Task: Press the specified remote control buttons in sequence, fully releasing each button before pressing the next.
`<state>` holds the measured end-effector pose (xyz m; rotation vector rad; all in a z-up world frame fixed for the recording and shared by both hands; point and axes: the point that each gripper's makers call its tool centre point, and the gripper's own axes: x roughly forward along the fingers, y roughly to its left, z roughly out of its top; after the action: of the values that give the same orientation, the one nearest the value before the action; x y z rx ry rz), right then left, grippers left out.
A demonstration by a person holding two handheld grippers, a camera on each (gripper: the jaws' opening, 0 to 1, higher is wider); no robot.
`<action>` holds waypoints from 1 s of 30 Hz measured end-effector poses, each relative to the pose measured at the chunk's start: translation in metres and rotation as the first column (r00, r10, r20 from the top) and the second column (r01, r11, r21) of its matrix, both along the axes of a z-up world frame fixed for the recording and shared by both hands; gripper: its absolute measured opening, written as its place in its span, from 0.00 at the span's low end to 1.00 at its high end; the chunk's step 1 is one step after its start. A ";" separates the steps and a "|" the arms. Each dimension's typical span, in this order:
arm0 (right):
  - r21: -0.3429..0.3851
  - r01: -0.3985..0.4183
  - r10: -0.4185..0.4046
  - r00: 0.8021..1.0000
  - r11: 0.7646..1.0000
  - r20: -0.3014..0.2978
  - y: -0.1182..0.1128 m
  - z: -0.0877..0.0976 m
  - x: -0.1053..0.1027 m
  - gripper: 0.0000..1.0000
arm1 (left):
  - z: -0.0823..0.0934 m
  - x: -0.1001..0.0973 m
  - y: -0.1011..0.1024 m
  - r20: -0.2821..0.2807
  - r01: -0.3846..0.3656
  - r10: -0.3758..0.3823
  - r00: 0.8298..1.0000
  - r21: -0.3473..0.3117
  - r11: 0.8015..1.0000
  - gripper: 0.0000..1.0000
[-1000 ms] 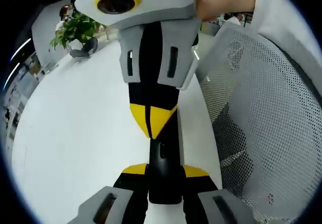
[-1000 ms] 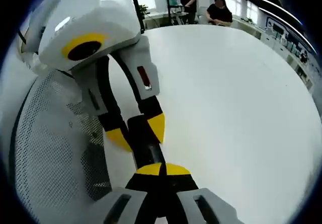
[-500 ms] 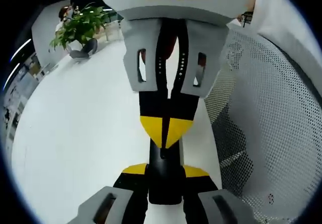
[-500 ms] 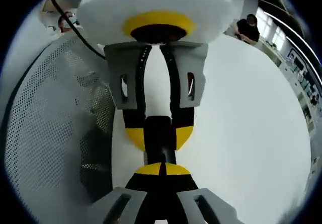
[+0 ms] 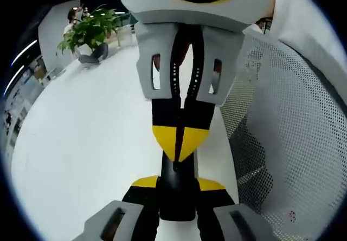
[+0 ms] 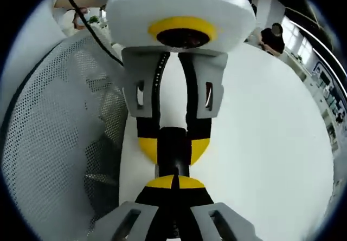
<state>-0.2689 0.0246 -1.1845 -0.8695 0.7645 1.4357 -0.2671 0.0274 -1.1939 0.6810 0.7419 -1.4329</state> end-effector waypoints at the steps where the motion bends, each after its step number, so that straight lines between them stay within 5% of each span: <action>1: -0.003 -0.024 0.024 1.000 1.000 0.019 0.000 0.000 0.000 0.00 | 0.000 0.000 0.000 0.000 -0.001 0.001 1.000 -0.003 1.000 0.23; 5: -0.030 -0.080 0.082 0.994 0.996 0.067 0.001 -0.001 -0.001 0.00 | 0.000 0.000 0.000 0.002 -0.014 0.014 1.000 -0.026 1.000 0.22; 13: -0.078 -0.052 0.060 0.993 0.996 0.101 0.003 -0.003 0.001 0.00 | 0.001 0.001 0.000 0.002 -0.022 0.022 1.000 -0.069 0.997 0.22; 21: 0.052 0.011 -0.012 1.000 0.999 0.021 0.009 0.002 -0.001 0.00 | 0.001 0.001 -0.001 0.000 -0.046 0.046 0.999 -0.123 0.991 0.22; 30: -0.027 -0.021 0.022 0.999 0.999 0.039 0.009 -0.001 0.001 0.00 | 0.002 0.001 -0.002 0.002 -0.051 0.051 0.999 -0.130 0.990 0.22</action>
<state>-0.2680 0.0339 -1.1853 -0.9268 0.7480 1.4263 -0.2665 0.0253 -1.1917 0.5611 0.6509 -1.4190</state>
